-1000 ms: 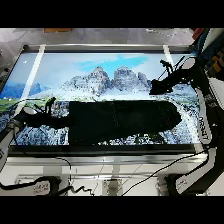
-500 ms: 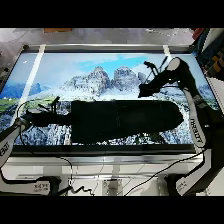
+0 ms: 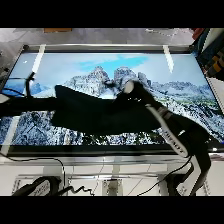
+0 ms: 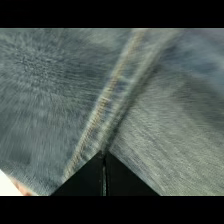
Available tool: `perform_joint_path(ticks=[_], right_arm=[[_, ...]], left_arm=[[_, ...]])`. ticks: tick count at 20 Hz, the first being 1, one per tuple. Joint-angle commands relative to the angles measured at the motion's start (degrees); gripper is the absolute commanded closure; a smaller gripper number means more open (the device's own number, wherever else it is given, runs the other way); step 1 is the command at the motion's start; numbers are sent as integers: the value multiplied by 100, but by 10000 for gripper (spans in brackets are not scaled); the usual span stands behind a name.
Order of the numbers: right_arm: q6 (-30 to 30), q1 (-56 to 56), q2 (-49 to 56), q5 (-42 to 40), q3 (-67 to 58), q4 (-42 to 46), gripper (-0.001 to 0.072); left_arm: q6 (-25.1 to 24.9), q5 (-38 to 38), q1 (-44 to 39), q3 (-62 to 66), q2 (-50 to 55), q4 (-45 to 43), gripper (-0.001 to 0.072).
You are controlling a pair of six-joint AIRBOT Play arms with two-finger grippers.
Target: Fold the clothes and pants, and hang the long-sleeved shirts on hangers.
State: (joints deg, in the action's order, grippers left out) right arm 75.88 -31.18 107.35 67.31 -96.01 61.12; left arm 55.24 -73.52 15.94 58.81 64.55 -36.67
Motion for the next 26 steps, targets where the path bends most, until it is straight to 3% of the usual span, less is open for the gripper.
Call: perform_joint_path(ticks=[1, 6, 9, 13, 15, 19, 20, 21, 22, 23, 26], right_arm=[[210, -1054, 245, -1464, 125, -66, 675], [424, -1849, 240, -2361, 114, -26, 675], [424, -1663, 203, -1945, 114, 448, 674], [470, -704, 7, -868, 114, 1016, 674], [468, 24, -216, -374, 114, 1139, 674], [466, 1478, -866, 142, 114, 1139, 674], [466, 1792, -1029, 170, 114, 1139, 674], [466, 2100, -1196, 168, 114, 1139, 674], [466, 2374, -1333, 160, 114, 1139, 674], [466, 2643, -1462, 162, 114, 1139, 674], [461, 3318, -1652, 225, 114, 1143, 674]], left_arm=[[199, -98, 280, 254, -837, -258, 695], [203, -92, 374, 240, -1102, -264, 694], [278, -94, -2, 236, -984, -155, 694], [291, 94, -1246, 225, -501, 0, 694], [289, 715, -2026, 225, -155, 216, 694], [284, 3281, -3703, 227, 741, 1720, 693], [282, 3912, -4166, 240, 1012, 2284, 662], [212, 4428, -4592, 284, 1272, 2802, 480], [96, 4817, -4948, 367, 1502, 3195, 237], [-44, 5058, -5257, 485, 1731, 3436, 49], [-173, 5104, -5692, 767, 2046, 3477, 47]])
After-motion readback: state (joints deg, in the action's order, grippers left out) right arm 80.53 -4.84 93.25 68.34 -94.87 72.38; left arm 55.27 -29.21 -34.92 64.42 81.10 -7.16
